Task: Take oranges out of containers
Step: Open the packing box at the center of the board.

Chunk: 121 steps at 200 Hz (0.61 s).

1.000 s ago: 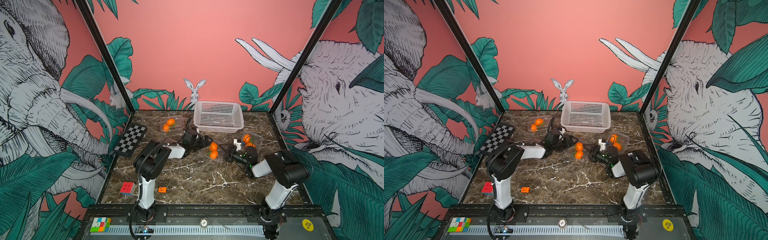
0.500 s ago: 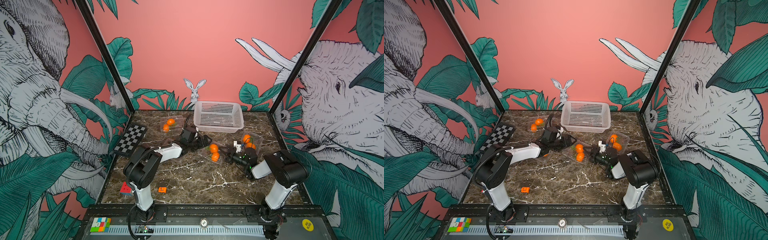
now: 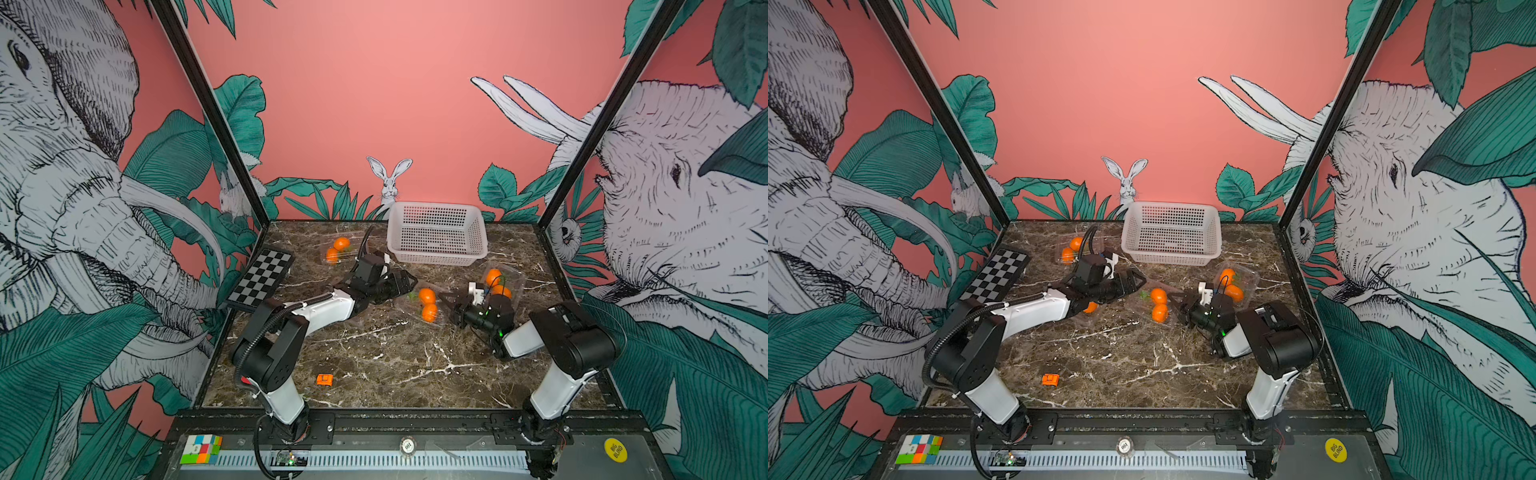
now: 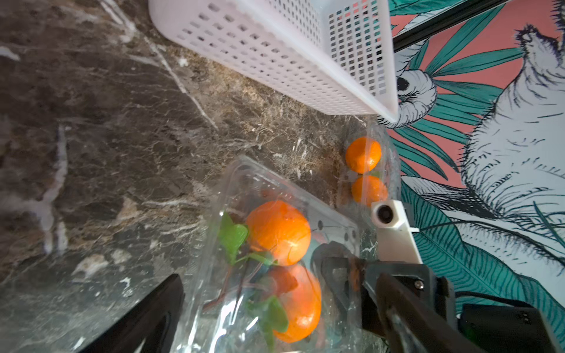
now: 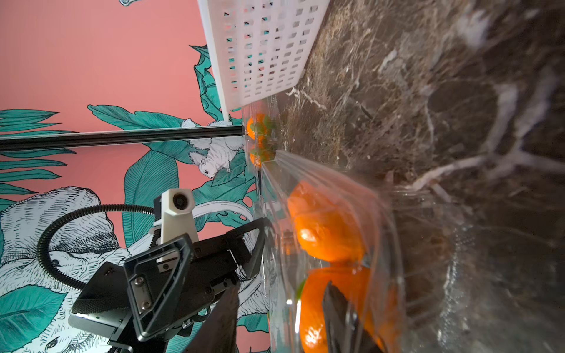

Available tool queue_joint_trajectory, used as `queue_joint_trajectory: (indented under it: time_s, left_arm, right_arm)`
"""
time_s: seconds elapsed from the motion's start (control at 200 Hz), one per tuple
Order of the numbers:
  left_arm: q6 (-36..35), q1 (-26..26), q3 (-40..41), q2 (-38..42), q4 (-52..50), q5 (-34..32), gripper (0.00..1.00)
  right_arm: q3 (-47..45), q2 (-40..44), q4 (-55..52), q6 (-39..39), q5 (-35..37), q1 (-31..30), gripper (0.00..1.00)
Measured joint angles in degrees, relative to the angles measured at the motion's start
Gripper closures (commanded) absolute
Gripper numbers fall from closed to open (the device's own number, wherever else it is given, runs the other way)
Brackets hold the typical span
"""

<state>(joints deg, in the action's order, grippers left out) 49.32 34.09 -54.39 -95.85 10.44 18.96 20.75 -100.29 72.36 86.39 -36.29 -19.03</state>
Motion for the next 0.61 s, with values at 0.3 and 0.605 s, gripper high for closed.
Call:
queue_joint_trajectory:
  time_s: [0.3, 0.605]
  left_arm:
    - [2.38, -0.52, 10.45, 7.76, 3.5, -1.53, 0.01]
    - [6.91, 1.81, 19.63, 10.36, 13.6, -3.8, 0.04]
  right_arm:
    - [0.0, 1.49, -0.63, 4.63, 3.72, 0.0, 0.63]
    - [0.5, 1.66, -0.94, 10.23, 8.04, 0.0, 0.68]
